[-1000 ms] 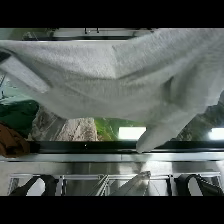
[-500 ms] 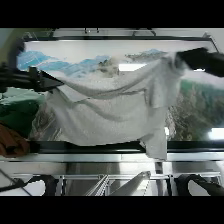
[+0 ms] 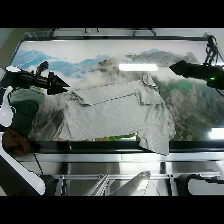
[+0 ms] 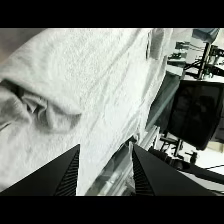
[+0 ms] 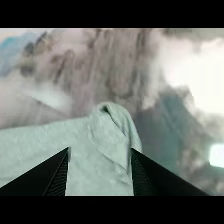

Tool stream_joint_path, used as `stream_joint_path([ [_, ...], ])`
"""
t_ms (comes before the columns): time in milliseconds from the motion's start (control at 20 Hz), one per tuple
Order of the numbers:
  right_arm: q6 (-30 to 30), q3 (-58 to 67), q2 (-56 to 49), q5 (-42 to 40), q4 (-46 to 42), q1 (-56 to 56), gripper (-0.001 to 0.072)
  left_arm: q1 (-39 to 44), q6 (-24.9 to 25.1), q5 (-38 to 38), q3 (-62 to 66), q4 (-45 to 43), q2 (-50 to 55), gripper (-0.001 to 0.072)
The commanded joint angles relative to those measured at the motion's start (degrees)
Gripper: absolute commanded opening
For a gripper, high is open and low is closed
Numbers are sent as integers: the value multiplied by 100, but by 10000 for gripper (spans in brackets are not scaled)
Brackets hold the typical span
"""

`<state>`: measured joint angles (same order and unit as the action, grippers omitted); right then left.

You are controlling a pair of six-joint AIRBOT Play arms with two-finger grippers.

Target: Fold the shirts.

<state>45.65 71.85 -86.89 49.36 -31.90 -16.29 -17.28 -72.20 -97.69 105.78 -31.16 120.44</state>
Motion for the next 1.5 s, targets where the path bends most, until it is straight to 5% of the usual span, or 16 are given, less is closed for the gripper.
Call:
stream_joint_path([
  [0, 841, -387, -31, 1803, -1556, -811, 429, -293, -208, -345, -223, -400, -398, 336],
  [250, 575, -2057, -57, 1694, -1943, -953, 441, -785, -13, 127, -2490, -1873, -2002, 336],
  [350, 540, -2315, -179, 1694, -1912, -879, 498, -1102, 2, 321, -3206, -2052, -2503, 336],
  [550, 527, -2450, -363, 1825, -1690, -424, 489, -1705, 249, 426, -4312, -2039, -3185, 337],
  [650, 533, -2450, -365, 1792, -1624, -83, 357, -1906, 439, 509, -4736, -2037, -3379, 338],
  [700, 531, -2448, -363, 1790, -1561, 57, 355, -1967, 481, 605, -4909, -2037, -3425, 338],
  [800, 540, -2378, -358, 1823, -1543, 205, 19, -2024, 522, 831, -5237, -2039, -3425, 338],
  [900, 627, -2291, -262, 1856, -1541, 175, 17, -1978, 529, 1034, -5471, -2039, -3320, 345],
  [950, 627, -2262, -190, 1858, -1539, 140, 17, -1917, 531, 1141, -5584, -2039, -3237, 393],
  [1000, 627, -2236, -118, 1858, -1545, 138, 18, -1829, 533, 1252, -5672, -2081, -3147, 720],
  [1200, 625, -2229, 42, 1860, -1519, 140, 17, -1257, 549, 1449, -5716, -2238, -2564, 696],
  [1250, 625, -2229, 46, 1862, -1473, 140, 17, -1095, 815, 1469, -5639, -2017, -2415, 534],
  [1300, 623, -2229, 46, 1864, -1399, 140, 17, -916, 1005, 1493, -5519, -1775, -2275, 467],
  [1450, 623, -2227, 52, 1930, -1158, 140, 18, -444, 1161, 1394, -5136, -1432, -1974, 459],
])
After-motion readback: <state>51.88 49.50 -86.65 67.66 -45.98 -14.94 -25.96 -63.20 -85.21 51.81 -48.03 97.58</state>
